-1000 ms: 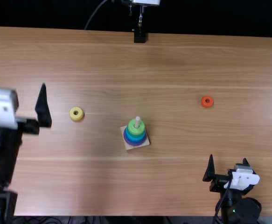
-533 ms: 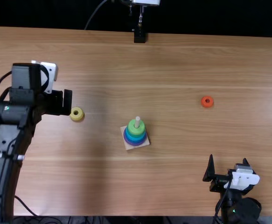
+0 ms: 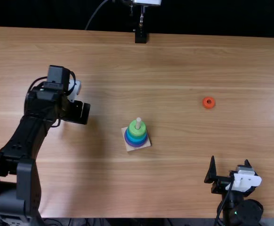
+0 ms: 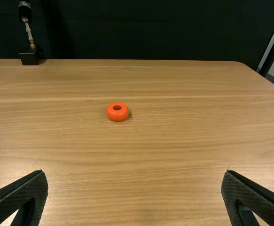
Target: Build the Hanoi tower: stack the rings onto the peg from bottom to top in this color order: purple, dark blue, light blue, dark green, light green, yellow, orange.
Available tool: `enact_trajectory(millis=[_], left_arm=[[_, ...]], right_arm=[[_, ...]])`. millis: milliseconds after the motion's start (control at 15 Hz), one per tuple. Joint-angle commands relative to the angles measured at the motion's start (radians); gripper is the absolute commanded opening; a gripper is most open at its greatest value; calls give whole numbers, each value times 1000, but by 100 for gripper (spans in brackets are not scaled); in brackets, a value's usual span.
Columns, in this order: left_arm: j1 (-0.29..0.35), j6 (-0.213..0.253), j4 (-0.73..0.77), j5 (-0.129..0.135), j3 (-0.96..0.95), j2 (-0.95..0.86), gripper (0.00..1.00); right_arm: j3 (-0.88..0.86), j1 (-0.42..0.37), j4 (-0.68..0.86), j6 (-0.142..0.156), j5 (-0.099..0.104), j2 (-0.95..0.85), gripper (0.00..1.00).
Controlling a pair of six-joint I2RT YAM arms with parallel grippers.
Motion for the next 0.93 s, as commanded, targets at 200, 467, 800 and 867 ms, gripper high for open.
enact_trajectory(millis=[200, 467, 800, 867], left_arm=[[-19, 8, 34, 11, 14, 121, 100], [-28, 8, 89, 16, 16, 142, 100], [-27, 11, 86, 16, 11, 148, 100], [-27, 13, 87, 18, 9, 148, 100]], right_arm=[[-69, -7, -63, 7, 3, -13, 100], [-69, -7, -63, 7, 3, -13, 100], [-69, -7, -63, 7, 3, -13, 100], [-69, -7, -63, 7, 1, -13, 100]])
